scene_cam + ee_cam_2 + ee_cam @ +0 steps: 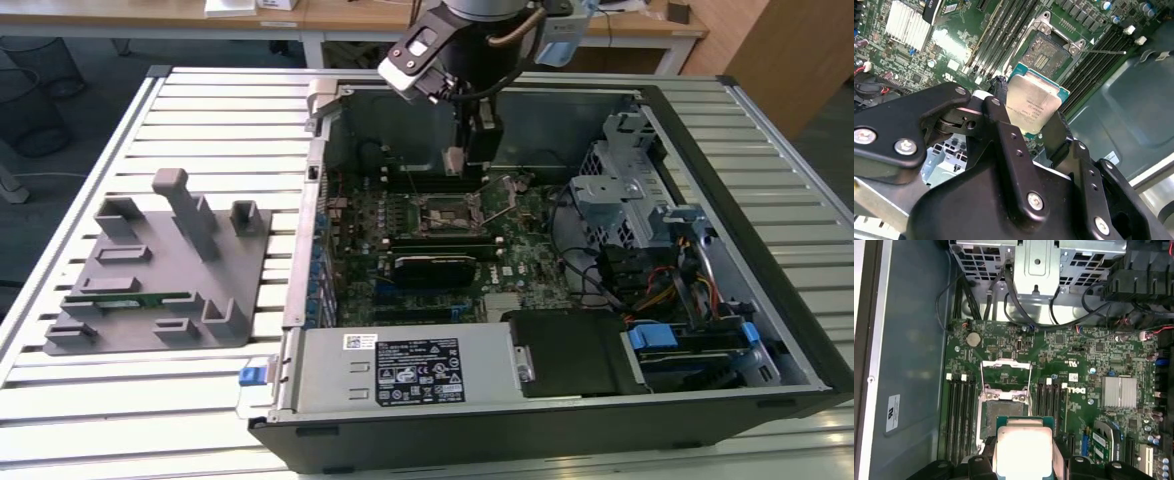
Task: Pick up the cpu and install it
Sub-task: 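Place the cpu into insertion slot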
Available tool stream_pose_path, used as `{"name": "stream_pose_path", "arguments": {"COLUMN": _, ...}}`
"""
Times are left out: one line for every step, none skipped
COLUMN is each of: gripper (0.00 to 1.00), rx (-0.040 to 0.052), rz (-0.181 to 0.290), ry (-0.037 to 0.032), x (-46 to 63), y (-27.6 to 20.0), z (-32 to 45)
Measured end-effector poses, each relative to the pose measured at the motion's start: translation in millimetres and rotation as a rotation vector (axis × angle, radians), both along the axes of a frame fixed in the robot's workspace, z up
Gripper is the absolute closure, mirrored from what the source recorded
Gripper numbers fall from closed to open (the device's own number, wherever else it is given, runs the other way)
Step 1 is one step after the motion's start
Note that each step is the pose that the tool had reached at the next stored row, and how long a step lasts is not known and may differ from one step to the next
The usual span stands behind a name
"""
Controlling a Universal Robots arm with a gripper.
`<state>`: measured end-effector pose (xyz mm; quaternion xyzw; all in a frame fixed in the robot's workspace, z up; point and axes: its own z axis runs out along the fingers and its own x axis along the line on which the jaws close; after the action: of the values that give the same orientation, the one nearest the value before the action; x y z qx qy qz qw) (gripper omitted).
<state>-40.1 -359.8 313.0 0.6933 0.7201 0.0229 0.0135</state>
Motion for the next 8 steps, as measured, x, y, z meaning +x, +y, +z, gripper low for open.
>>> {"name": "stream_pose_path", "arguments": {"gripper": 0.47, "rx": 0.0, "rz": 0.0, "ry": 0.0, "x": 0.0, "y": 0.0, "z": -0.5}}
{"name": "stream_pose_path", "arguments": {"gripper": 0.47, "rx": 0.0001, "rz": 0.0, "ry": 0.0, "x": 0.0, "y": 0.0, "z": -1.0}}
{"name": "stream_pose_path", "arguments": {"gripper": 0.47, "rx": 0.0001, "rz": 0.0, "ry": 0.0, "x": 0.0, "y": 0.0, "z": -1.6}}
{"name": "stream_pose_path", "arguments": {"gripper": 0.47, "rx": 0.0001, "rz": 0.0, "ry": 0.0, "x": 0.0, "y": 0.0, "z": -2.1}}
{"name": "stream_pose_path", "arguments": {"gripper": 0.47, "rx": 0.0001, "rz": 0.0, "ry": 0.0, "x": 0.0, "y": 0.0, "z": -2.5}}
{"name": "stream_pose_path", "arguments": {"gripper": 0.47, "rx": 0.0002, "rz": 0.0, "ry": 0.0, "x": 0.0, "y": 0.0, "z": -2.9}}
{"name": "stream_pose_path", "arguments": {"gripper": 0.47, "rx": 0.0002, "rz": 0.0, "ry": 0.0, "x": 0.0, "y": 0.0, "z": -3.4}}
{"name": "stream_pose_path", "arguments": {"gripper": 0.47, "rx": 0.0003, "rz": 0.0, "ry": 0.0, "x": 0.0, "y": 0.0, "z": -4.0}}
